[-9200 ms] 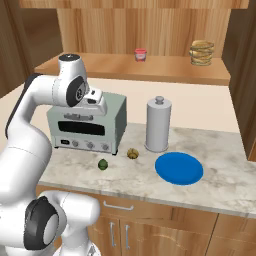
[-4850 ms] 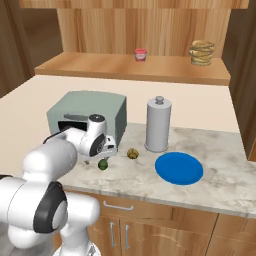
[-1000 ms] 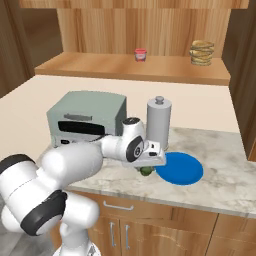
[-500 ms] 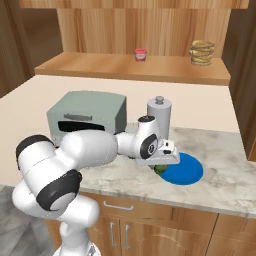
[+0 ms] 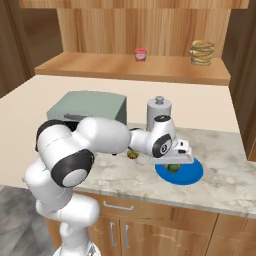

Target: Pick the avocado and bread from the counter and place them on the plate. Then pick the jam from the cabinet and place it next to the plate. Lastly close the cabinet door.

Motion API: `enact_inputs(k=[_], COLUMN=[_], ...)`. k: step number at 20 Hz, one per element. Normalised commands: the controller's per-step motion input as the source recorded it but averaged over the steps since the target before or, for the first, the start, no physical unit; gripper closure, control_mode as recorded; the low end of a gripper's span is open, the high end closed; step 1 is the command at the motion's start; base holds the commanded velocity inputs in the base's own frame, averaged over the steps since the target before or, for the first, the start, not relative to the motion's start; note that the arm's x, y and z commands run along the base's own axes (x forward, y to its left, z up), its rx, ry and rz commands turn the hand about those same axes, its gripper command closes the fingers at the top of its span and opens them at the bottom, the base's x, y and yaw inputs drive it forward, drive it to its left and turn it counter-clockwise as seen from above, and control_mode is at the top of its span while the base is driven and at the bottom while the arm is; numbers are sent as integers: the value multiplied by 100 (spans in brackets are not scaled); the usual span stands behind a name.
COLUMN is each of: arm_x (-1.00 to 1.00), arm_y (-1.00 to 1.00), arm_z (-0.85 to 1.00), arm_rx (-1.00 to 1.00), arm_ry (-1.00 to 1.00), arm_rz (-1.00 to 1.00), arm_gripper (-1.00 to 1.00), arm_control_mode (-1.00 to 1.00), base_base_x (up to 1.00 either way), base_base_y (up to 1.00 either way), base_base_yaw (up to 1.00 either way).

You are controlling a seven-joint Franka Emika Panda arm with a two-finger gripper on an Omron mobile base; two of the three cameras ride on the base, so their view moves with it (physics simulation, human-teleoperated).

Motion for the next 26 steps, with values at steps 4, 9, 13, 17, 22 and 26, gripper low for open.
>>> enact_inputs(k=[4, 9, 13, 17, 22, 26], arm_x=[11, 4, 13, 10, 5, 0], arm_y=[-43, -29, -26, -18, -8, 0], arm_z=[-11, -13, -9, -11, -14, -12], arm_rx=[10, 15, 11, 6, 11, 7], arm_ry=[0, -2, 0, 0, -1, -2], arm_rz=[0, 0, 0, 0, 0, 0], arm_gripper=[100, 100, 100, 100, 100, 100], arm_control_mode=[-100, -100, -100, -100, -100, -100], base_base_x=[0, 0, 0, 0, 0, 0], base_base_y=[0, 0, 0, 0, 0, 0], base_base_yaw=[0, 0, 0, 0, 0, 0])
